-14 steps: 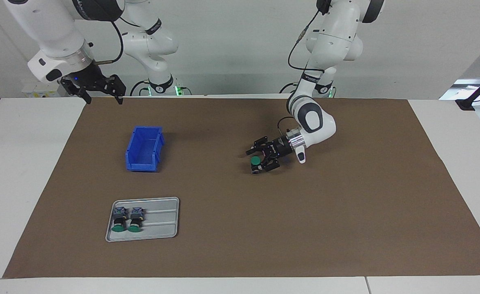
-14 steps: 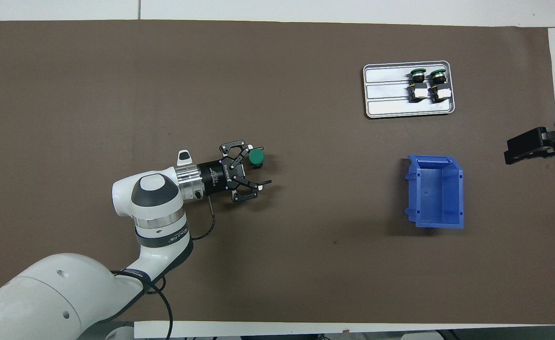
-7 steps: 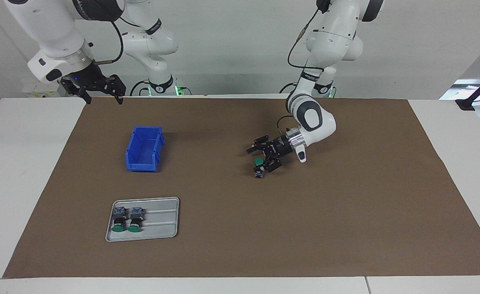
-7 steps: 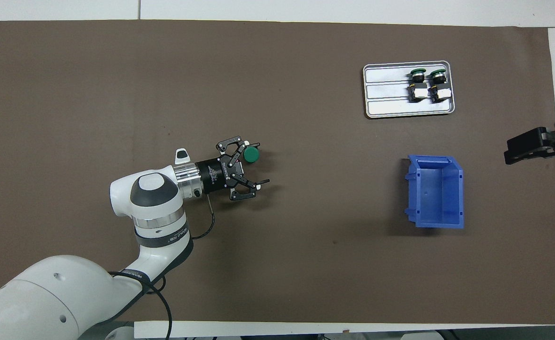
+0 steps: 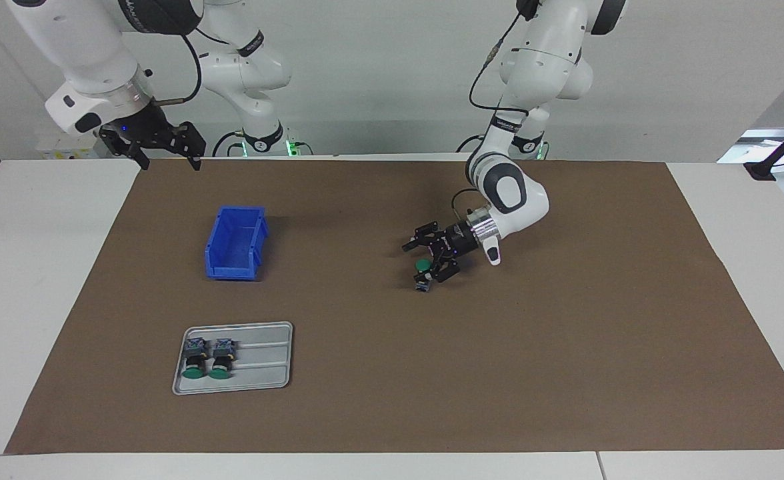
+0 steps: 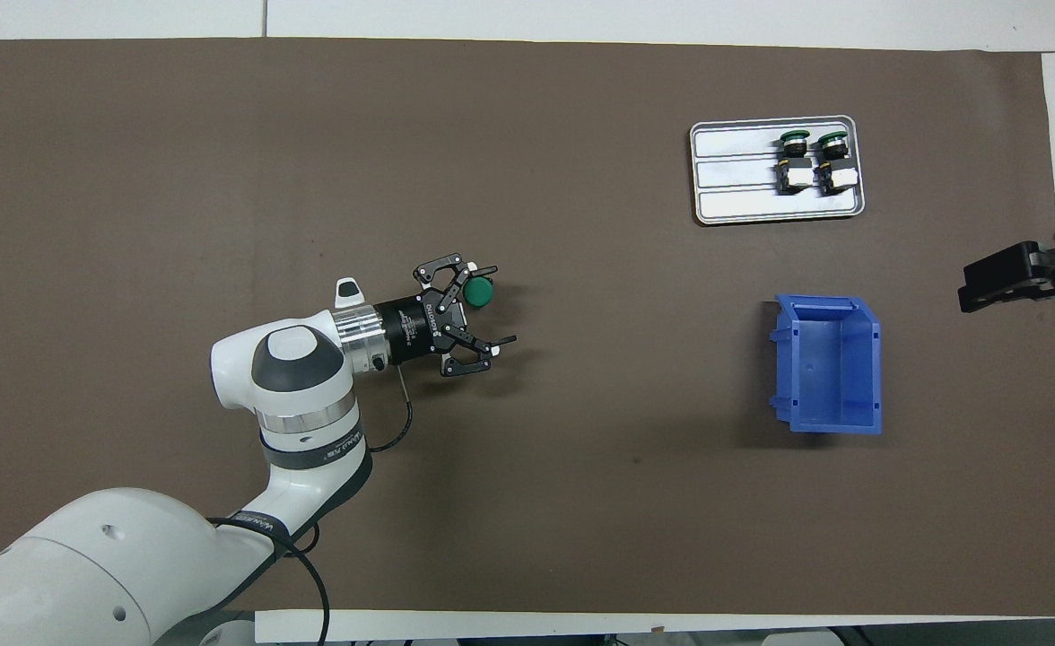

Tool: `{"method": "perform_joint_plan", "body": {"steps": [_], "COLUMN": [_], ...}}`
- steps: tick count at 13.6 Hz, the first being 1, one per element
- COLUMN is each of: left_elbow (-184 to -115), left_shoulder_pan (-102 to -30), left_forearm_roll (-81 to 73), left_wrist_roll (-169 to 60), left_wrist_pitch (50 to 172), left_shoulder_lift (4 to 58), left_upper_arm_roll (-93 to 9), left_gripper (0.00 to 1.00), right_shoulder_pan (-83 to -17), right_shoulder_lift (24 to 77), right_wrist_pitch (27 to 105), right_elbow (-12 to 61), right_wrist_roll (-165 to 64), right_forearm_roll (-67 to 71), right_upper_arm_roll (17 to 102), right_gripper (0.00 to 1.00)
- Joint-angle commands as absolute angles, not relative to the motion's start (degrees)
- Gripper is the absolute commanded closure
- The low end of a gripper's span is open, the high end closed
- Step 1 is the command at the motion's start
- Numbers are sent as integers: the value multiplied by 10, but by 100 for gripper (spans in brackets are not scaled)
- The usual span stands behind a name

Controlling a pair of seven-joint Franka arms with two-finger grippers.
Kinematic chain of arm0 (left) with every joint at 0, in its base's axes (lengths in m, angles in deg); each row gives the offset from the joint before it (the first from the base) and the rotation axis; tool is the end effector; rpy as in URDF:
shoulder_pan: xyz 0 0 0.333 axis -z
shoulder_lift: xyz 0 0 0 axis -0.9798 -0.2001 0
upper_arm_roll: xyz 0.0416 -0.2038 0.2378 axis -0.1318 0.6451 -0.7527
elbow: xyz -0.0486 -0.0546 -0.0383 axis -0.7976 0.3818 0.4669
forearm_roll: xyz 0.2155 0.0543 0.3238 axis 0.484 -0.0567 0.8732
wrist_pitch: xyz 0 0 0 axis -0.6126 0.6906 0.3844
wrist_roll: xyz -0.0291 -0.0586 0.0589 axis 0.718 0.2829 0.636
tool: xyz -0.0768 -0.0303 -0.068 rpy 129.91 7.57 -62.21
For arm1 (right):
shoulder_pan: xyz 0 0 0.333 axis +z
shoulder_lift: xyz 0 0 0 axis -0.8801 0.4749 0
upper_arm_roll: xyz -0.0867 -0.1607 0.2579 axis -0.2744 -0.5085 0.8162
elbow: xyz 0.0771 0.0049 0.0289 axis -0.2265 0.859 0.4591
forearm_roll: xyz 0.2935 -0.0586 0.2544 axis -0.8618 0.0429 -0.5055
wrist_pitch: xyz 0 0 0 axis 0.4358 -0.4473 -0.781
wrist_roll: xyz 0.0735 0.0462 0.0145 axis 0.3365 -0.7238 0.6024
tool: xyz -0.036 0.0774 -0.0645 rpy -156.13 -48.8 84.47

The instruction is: Place and press button with both arms

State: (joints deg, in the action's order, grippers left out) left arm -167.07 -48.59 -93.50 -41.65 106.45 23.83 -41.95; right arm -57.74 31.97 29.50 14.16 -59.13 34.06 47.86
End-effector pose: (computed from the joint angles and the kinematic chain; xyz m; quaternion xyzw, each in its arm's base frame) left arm 0.4561 -0.3145 0.2430 0.5575 0.6115 -0.3285 0.4554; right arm 0.5180 -0.0118 0.6206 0.9970 -0.0130 -0.0754 0.0093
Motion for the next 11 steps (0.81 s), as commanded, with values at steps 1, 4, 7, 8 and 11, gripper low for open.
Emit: {"method": "perform_joint_plan", "body": {"steps": [1, 4, 7, 8, 11], "left_elbow": [-1664, -1655, -1659, -1658, -1660], "left_shoulder_pan": [-478, -478, -475, -474, -445], "left_forearm_roll": [-938, -930, -928, -928, -927], "left_wrist_roll": [-400, -386, -379, -374, -369], "left_wrist_pitch": [1083, 1099, 1130, 1135, 1193], "left_shoulder_lift": [246, 247, 268, 270, 292], "left_upper_arm_roll": [-425, -425, -424, -423, -424], "left_gripper": [0, 0, 0, 0, 0], "right_shoulder_pan": [-582, -582, -582, -582, -582], "right_shoulder_lift": [314, 314, 314, 314, 314], "right_wrist_pitch": [293, 293, 293, 293, 293], "right_elbow": [148, 148, 148, 148, 148], "right_wrist_roll": [-579, -579, -579, -579, -579], "right_forearm_roll": [339, 339, 339, 339, 339], "right_upper_arm_roll": [480, 480, 480, 480, 480], "right_gripper": [1, 1, 1, 1, 1]}}
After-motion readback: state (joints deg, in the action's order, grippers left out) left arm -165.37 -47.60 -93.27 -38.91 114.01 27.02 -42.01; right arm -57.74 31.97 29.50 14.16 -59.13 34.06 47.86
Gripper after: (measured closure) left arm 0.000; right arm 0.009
